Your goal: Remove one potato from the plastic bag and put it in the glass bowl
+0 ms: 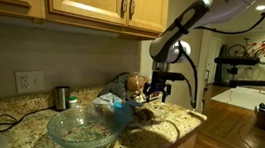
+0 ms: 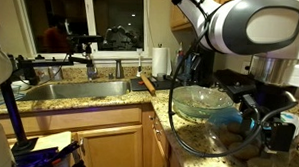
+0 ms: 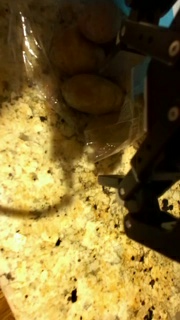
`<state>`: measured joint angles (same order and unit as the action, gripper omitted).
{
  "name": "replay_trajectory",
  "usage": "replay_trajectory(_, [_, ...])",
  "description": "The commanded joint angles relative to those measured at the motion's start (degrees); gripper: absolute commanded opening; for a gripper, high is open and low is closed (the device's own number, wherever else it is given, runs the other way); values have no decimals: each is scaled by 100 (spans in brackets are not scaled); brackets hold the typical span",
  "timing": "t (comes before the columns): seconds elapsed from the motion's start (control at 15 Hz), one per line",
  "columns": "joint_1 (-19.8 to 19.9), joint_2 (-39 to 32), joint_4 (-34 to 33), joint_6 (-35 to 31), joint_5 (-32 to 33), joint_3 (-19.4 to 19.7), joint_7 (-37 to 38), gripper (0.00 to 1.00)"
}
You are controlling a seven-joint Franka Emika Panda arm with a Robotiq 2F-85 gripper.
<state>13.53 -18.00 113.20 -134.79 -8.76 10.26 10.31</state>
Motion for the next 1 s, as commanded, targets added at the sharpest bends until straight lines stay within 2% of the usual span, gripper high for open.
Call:
replay_trajectory(0.0, [72,-306,-454,196,-348,-136,-395,100])
replay_trajectory(0.47, [127,-979,-1214,949,-643,-297,-675,100])
replay_trajectory(0.93, [161,-1465,-1710,1095,-563,-268,-577,100])
